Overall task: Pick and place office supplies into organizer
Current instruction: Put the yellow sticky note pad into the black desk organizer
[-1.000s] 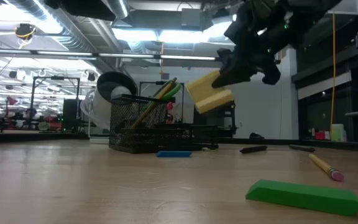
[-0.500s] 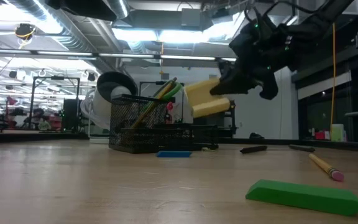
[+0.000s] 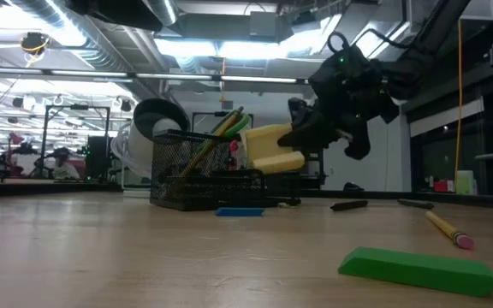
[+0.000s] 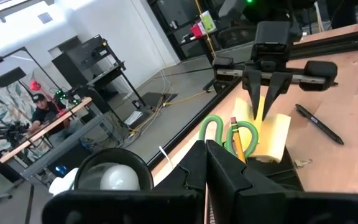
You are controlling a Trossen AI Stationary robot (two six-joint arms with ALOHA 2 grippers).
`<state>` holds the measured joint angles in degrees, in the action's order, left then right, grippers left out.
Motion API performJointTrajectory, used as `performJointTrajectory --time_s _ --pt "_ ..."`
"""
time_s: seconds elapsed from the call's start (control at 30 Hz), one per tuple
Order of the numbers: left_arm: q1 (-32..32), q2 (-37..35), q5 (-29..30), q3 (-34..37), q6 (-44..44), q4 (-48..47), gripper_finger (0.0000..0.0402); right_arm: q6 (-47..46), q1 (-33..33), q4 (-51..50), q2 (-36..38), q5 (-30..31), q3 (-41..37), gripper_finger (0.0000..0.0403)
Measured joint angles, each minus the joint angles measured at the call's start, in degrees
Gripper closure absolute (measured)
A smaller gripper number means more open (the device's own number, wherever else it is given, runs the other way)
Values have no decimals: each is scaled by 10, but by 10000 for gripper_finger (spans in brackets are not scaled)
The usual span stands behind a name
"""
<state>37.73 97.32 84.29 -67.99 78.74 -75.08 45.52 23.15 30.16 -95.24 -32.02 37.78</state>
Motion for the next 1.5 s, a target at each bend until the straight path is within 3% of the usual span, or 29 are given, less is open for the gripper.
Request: performJointTrajectory --time_s 0.33,0.7,1.03,1.33,1.5 --pt "-17 0 0 0 0 1 400 2 16 34 -67 -84 25 381" --pt "-25 0 -11 0 0 1 400 2 32 33 -125 -111 67 381" --pt "-26 0 -11 0 -20 2 400 -1 40 5 -132 -112 67 381" --pt "-26 0 -11 0 -16 3 400 -6 40 9 -132 -111 67 309" --pt "-26 0 -11 0 -16 3 400 -45 39 28 -131 -96 67 288"
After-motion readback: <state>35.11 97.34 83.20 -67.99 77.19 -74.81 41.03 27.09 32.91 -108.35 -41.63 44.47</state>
